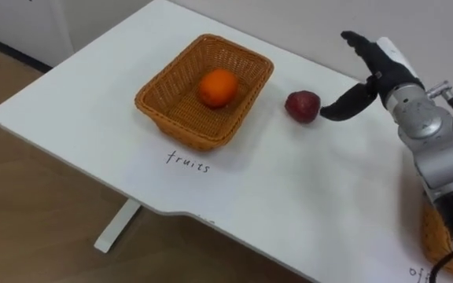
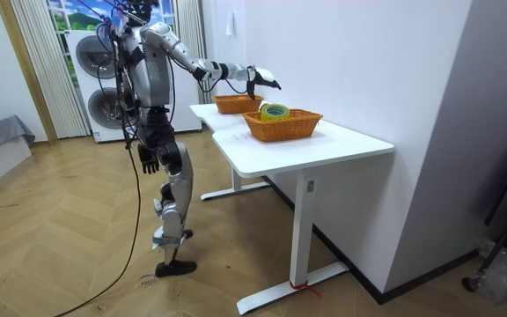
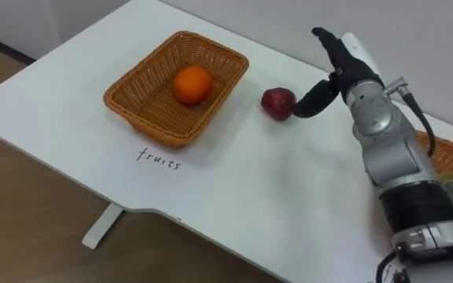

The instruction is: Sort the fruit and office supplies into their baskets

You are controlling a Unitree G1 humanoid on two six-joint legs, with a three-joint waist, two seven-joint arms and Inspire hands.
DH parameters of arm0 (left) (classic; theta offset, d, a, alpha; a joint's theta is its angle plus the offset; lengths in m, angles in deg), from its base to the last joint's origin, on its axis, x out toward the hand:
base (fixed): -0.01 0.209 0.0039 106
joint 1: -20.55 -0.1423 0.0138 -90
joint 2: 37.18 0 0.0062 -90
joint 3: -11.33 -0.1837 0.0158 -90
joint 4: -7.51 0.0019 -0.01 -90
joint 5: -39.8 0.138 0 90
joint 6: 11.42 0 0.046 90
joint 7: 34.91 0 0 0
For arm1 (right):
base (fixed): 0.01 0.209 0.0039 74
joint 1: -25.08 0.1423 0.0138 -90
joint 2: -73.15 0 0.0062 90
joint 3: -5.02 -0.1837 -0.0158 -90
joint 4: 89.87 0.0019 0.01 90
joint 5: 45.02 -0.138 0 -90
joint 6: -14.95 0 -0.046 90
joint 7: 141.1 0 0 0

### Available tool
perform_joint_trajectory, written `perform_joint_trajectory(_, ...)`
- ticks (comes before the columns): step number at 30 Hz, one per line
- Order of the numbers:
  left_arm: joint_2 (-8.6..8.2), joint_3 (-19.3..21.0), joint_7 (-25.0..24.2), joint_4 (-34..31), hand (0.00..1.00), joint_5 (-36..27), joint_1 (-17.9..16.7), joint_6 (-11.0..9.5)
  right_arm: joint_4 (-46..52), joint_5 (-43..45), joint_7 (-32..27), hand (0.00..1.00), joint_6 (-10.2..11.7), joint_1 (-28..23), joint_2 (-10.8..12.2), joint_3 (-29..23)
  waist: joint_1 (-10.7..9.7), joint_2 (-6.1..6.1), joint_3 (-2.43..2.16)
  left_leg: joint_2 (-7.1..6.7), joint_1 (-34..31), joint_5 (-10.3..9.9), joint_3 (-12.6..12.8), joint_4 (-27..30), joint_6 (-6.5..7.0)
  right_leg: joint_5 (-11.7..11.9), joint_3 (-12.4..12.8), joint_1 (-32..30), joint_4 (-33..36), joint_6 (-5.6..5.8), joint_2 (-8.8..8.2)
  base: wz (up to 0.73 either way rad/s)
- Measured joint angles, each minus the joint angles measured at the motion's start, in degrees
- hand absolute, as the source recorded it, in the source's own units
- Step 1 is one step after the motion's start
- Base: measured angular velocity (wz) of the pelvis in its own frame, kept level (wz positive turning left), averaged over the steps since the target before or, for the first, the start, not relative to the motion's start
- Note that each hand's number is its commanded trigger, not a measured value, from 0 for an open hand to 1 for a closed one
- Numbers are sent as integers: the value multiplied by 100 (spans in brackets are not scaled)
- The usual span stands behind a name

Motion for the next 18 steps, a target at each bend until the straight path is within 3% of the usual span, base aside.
perform_joint_trajectory(6,5,-2,2,16,0,2,15,-25,-179,-6,-181,0,17,22,-1,126,134,-76,36,1,-165,0,-30,69,0,0,-73,-118,-6,0,2,5)
perform_joint_trajectory(12,10,-15,40,47,0,0,26,-24,-184,-213,-133,0,76,27,-1,604,162,-59,49,3,-190,-1,-51,68,-2,0,-93,-135,-8,0,7,1)
perform_joint_trajectory(18,12,-18,58,48,0,-2,28,-4,-227,-314,-81,0,67,26,0,660,195,-38,64,-3,-266,-3,-61,98,-3,3,-95,-173,-7,-5,14,0)
